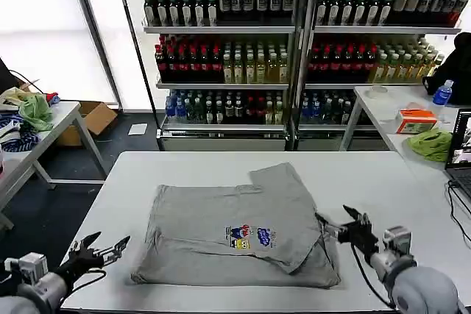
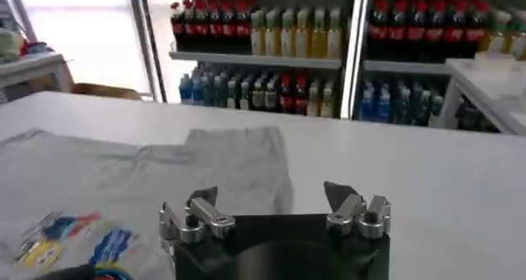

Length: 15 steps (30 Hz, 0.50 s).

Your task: Fold and organize the clothes.

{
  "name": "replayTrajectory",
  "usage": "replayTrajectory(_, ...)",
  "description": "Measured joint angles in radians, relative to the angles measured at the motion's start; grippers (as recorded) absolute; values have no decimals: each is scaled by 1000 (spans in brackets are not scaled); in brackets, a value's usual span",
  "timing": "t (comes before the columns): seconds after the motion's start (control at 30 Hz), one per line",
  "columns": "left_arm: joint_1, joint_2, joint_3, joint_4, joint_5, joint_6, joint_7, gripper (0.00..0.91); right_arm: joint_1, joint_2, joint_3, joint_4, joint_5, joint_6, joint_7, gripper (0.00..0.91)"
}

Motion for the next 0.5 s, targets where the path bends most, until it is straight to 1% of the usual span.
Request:
replayTrajectory(0.1, -83, 42, 61, 53, -11, -1, 20, 907, 106, 5, -53, -94, -12, -5, -38, 907)
replayTrajectory(0.23, -198, 70, 154, 133, -22, -1, 46, 907, 228, 27, -118, -219, -37, -9, -77, 907)
replayTrajectory(0.5, -411, 84, 327, 294, -20, -5, 87, 907, 409, 102, -214, -442, -87, -12, -127, 907)
